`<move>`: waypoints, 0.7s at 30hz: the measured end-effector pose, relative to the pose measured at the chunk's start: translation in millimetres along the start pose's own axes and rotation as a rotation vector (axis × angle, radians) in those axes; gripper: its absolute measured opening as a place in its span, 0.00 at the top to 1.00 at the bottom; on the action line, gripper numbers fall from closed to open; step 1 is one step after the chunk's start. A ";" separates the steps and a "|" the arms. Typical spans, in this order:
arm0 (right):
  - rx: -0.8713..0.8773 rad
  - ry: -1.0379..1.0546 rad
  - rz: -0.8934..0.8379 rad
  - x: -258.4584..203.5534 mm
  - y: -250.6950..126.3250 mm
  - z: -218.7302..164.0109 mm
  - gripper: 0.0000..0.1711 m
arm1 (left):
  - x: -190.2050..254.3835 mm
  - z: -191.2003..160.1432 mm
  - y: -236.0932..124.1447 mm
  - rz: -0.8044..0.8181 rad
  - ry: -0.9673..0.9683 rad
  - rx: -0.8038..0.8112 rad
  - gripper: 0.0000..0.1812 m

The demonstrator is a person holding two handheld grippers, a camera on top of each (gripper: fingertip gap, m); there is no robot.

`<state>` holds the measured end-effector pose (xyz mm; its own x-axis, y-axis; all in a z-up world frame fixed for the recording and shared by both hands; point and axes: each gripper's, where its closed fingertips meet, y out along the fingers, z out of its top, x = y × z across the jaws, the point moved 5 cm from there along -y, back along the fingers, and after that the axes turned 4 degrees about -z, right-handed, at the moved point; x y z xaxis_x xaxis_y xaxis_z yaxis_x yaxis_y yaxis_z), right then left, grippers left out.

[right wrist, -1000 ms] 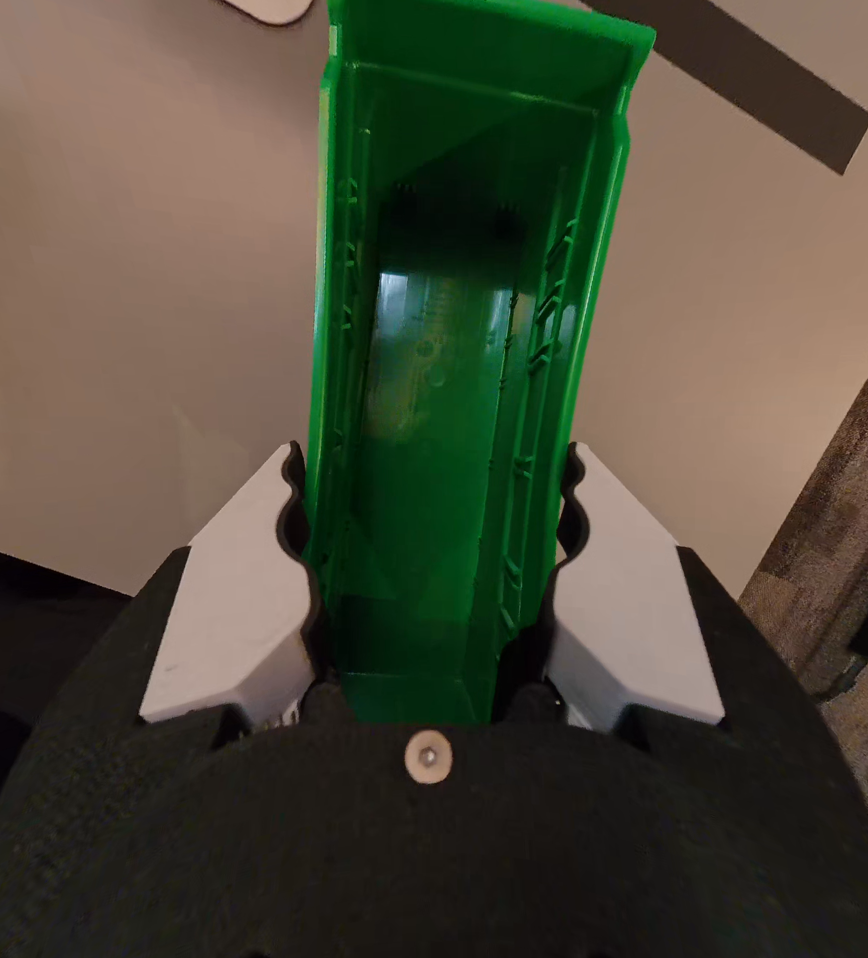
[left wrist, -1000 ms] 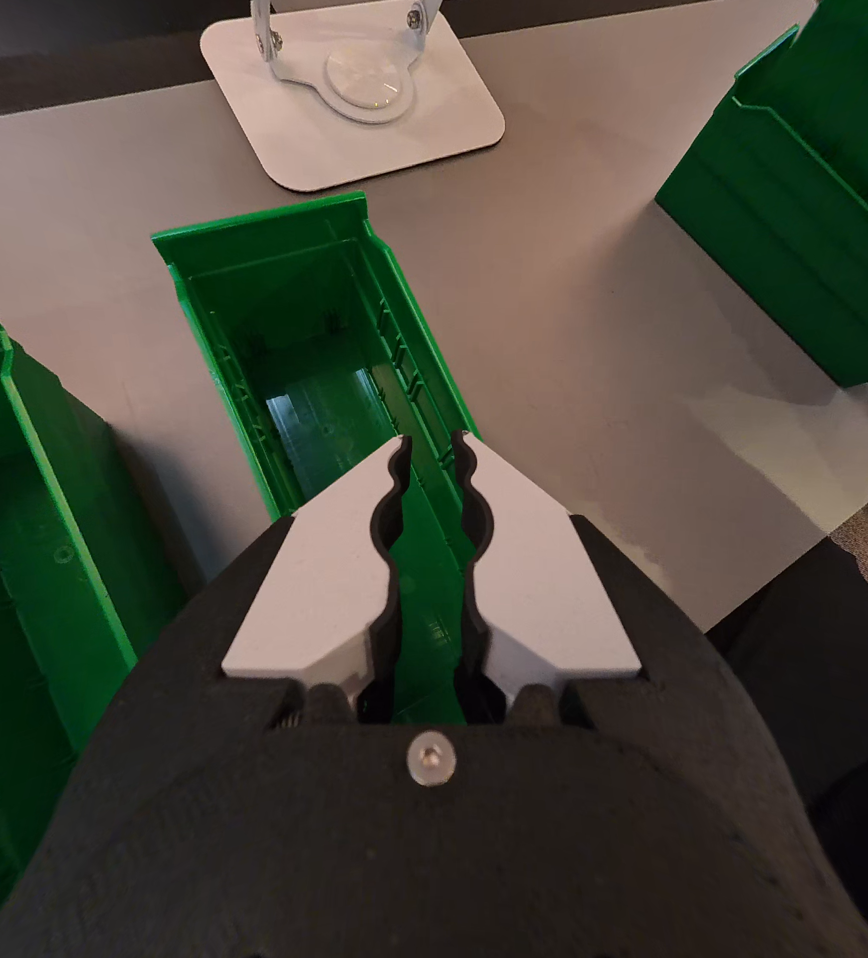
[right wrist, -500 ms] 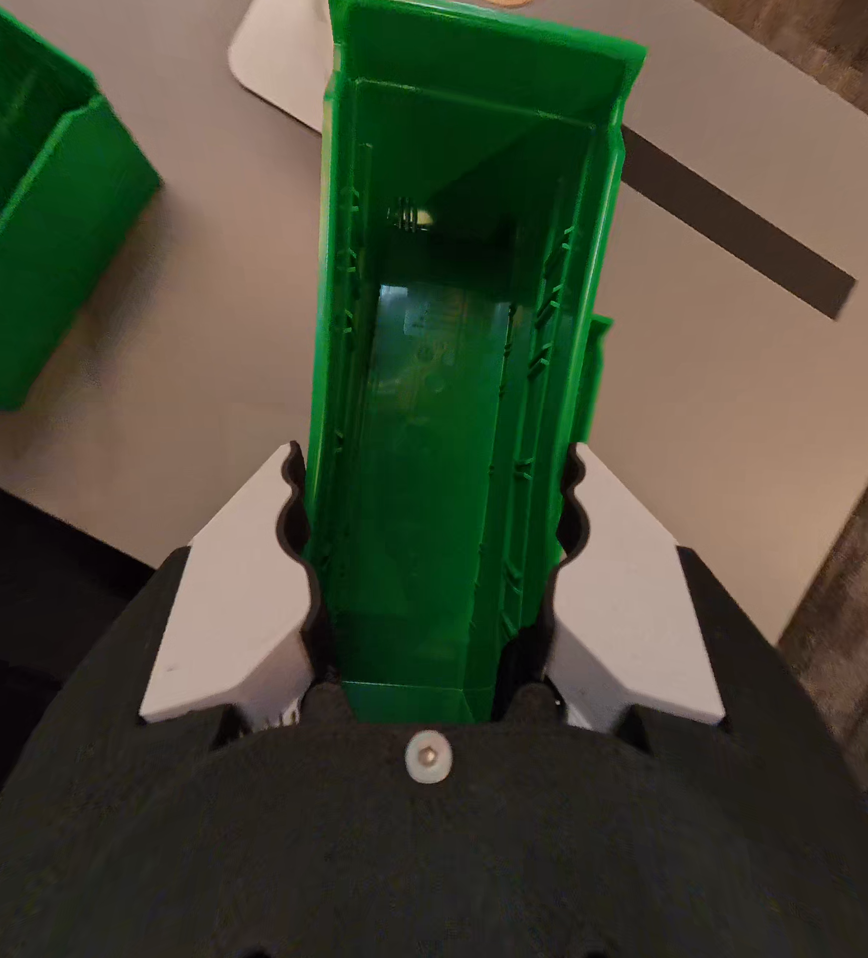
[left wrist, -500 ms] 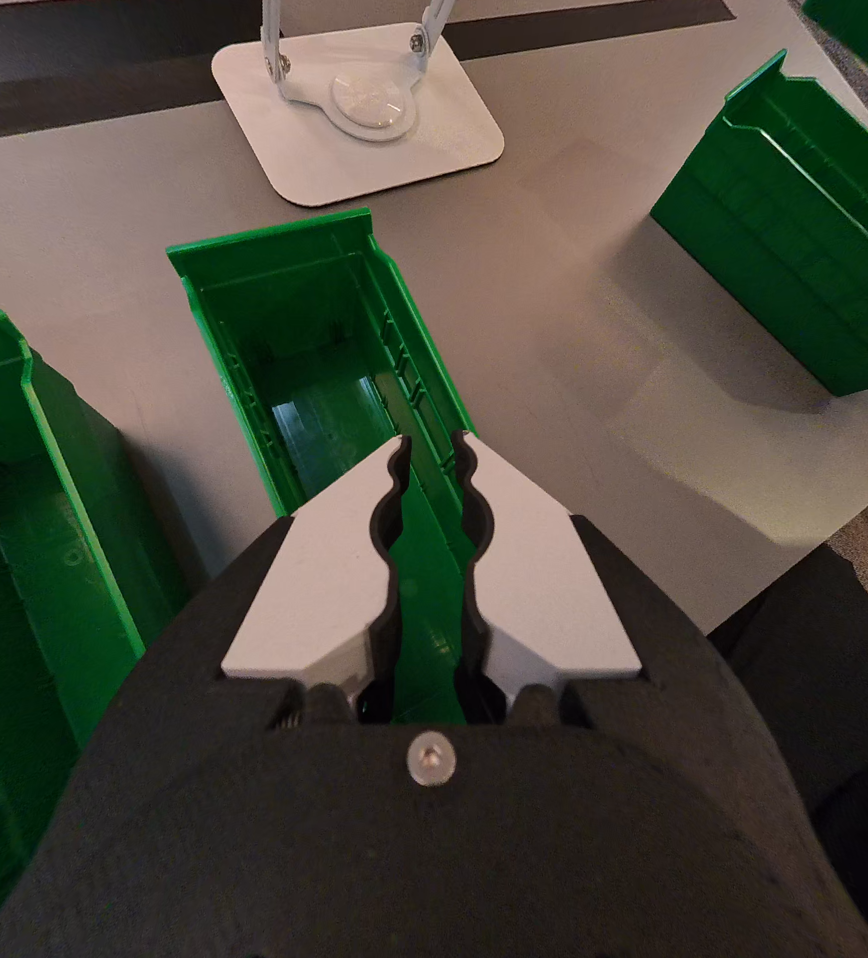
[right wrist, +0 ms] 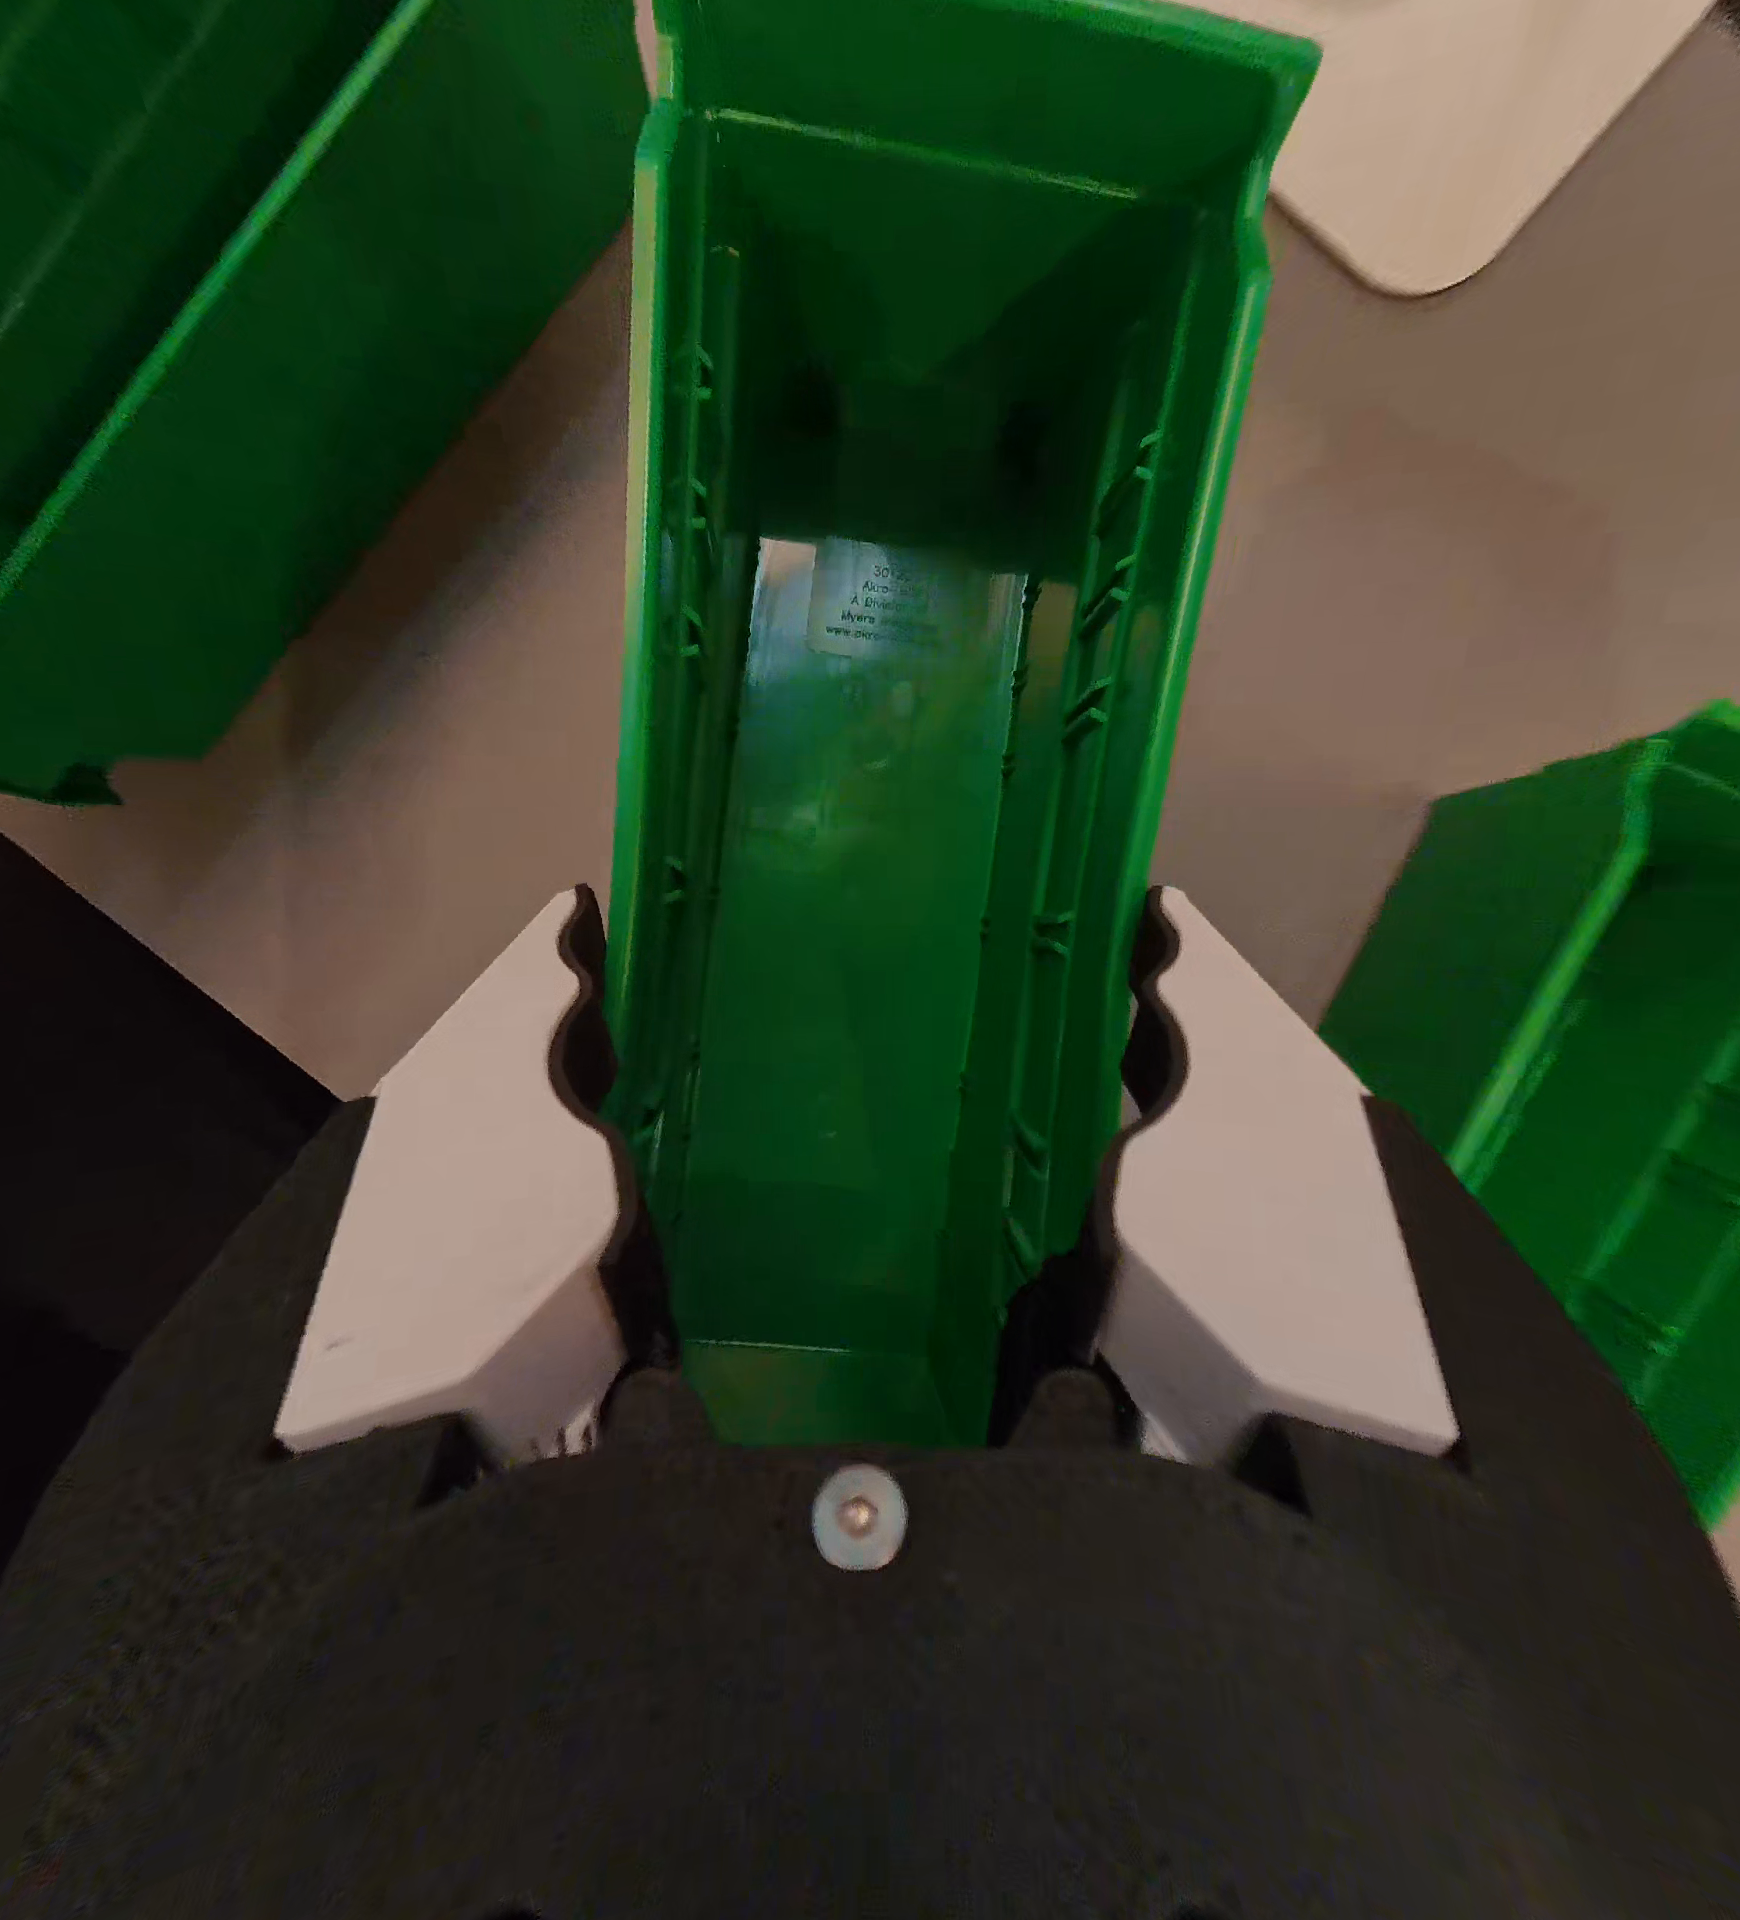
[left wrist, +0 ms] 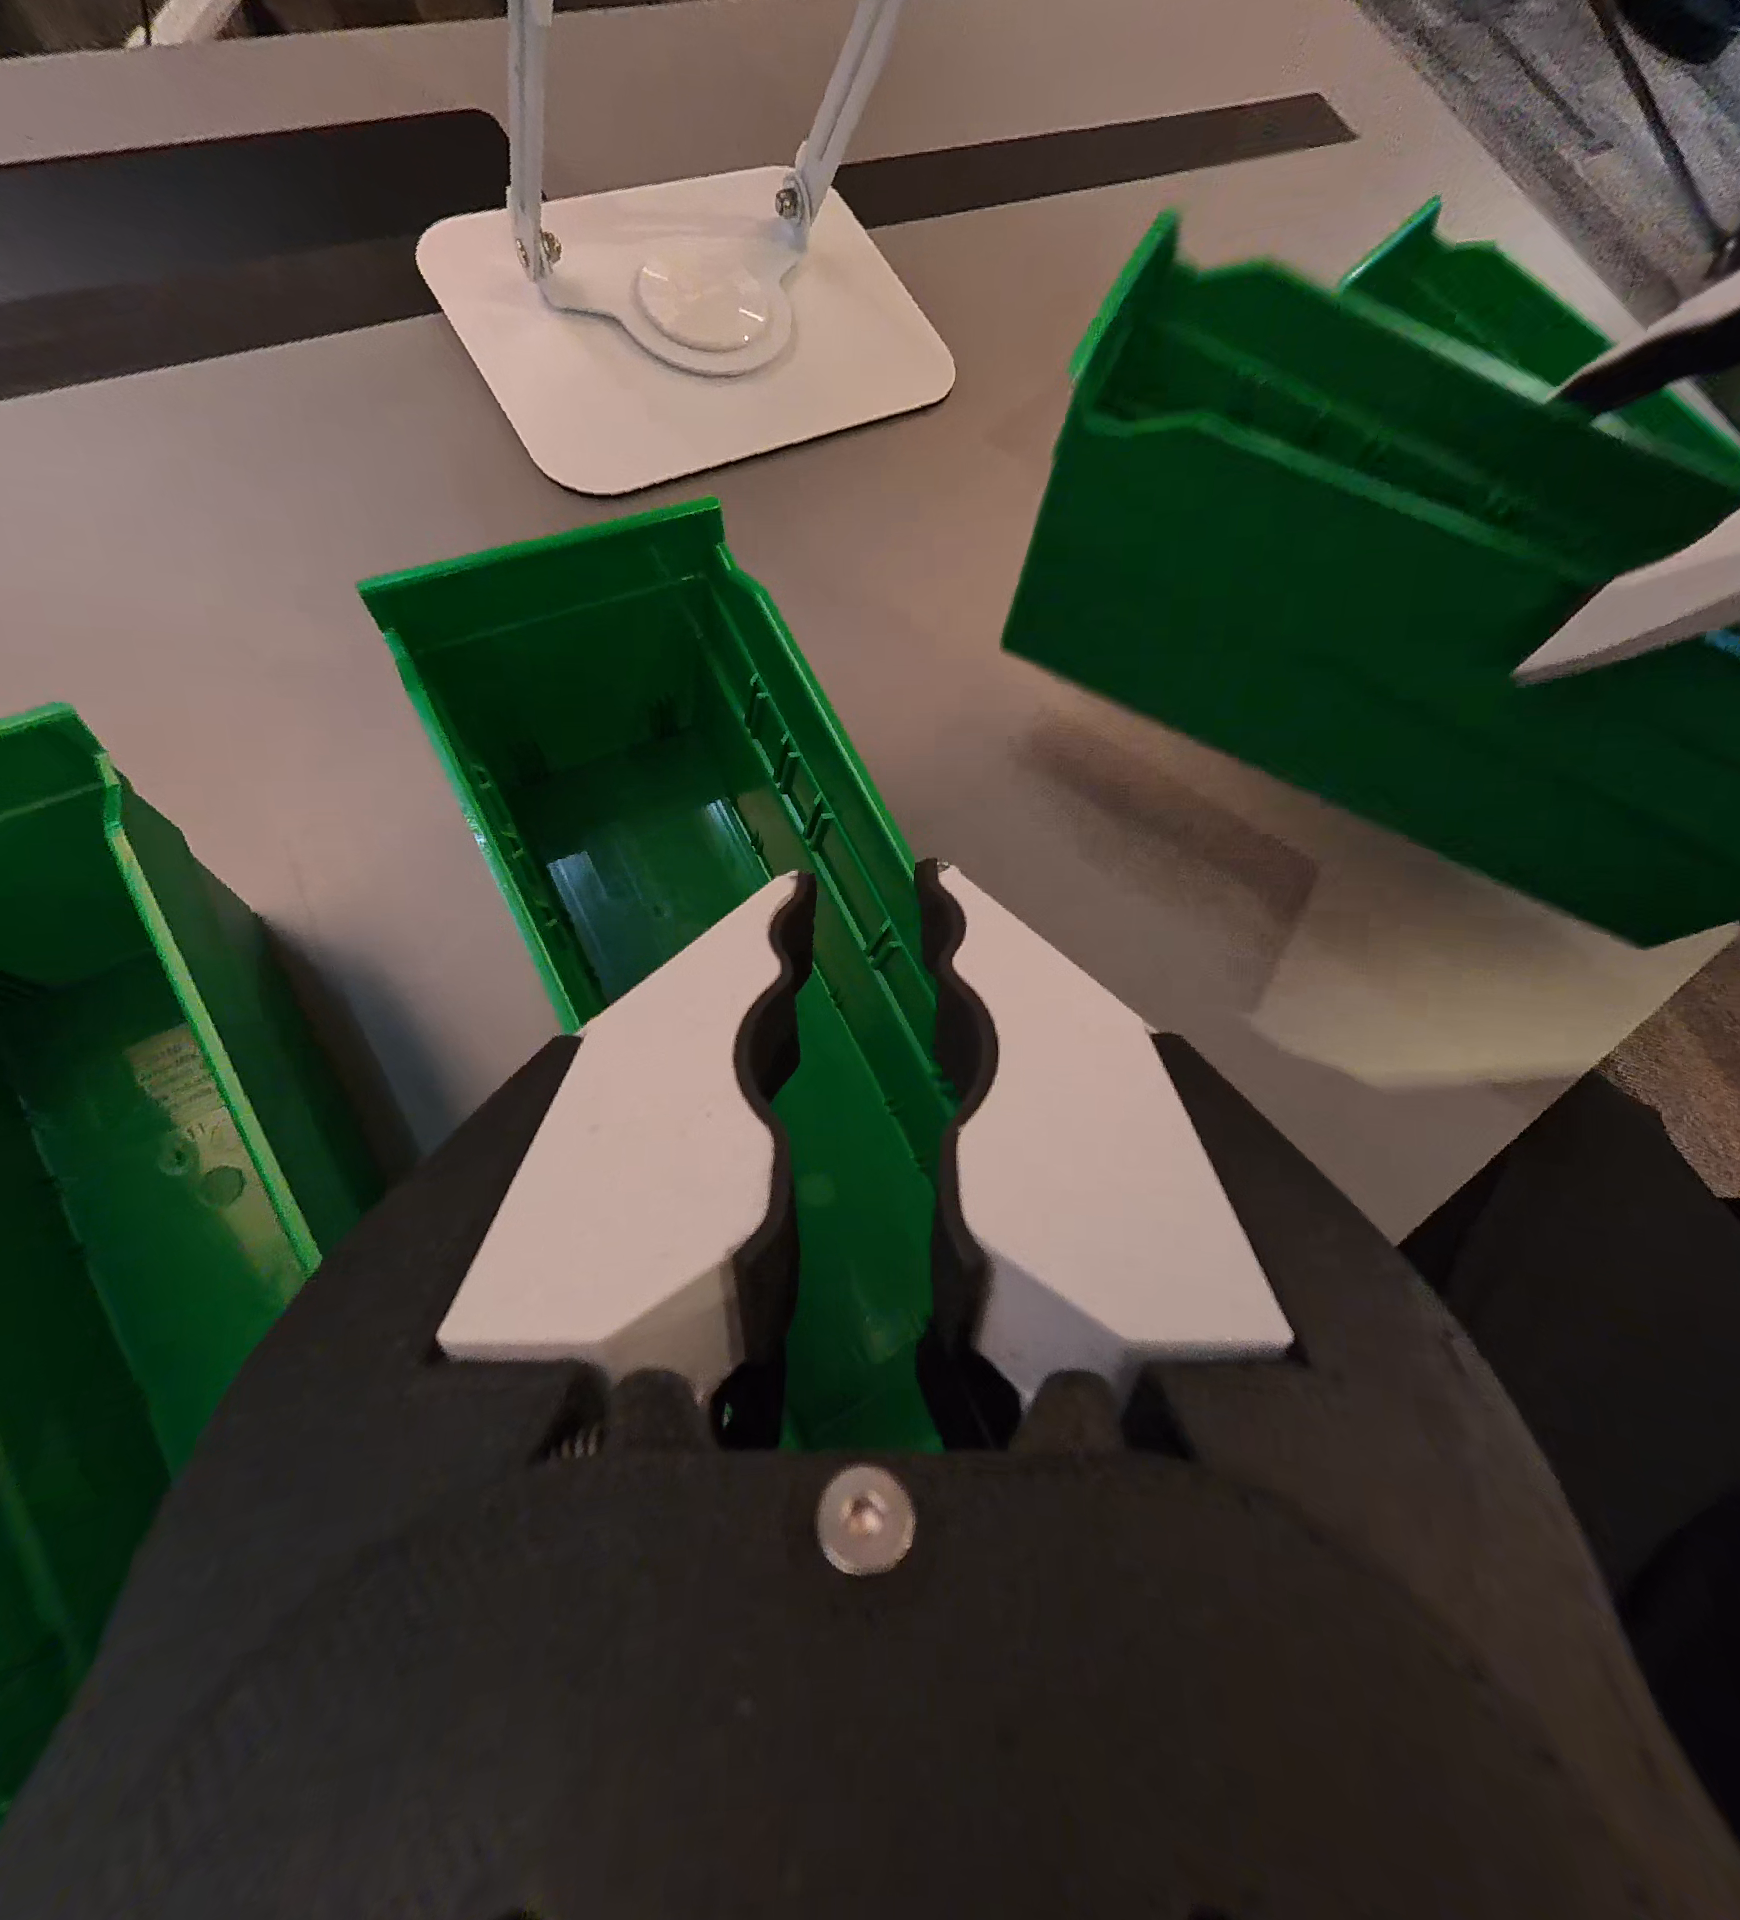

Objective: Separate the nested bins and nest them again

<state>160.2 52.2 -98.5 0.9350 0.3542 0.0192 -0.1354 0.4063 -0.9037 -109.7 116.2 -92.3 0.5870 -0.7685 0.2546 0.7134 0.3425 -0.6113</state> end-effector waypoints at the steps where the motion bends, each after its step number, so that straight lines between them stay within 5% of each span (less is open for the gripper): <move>1: -0.011 -0.004 0.003 -5.3 10.0 -2.3 0.41 | 0.5 0.5 -1.1 -0.008 0.003 0.004 0.90; 10: -0.069 0.007 -0.031 -23.0 59.3 -24.2 0.37 | 5.2 2.7 -8.0 -0.102 -0.023 0.028 0.94; 21: -0.276 -0.063 -0.048 -36.3 80.0 -49.8 0.09 | 27.2 17.3 -21.9 -0.297 -0.027 0.122 0.88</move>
<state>131.8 29.8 -192.8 0.9148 0.3952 0.0833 0.0108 0.1821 -0.9832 -102.7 97.1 -59.0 0.3555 -0.8303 0.4292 0.8945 0.1690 -0.4139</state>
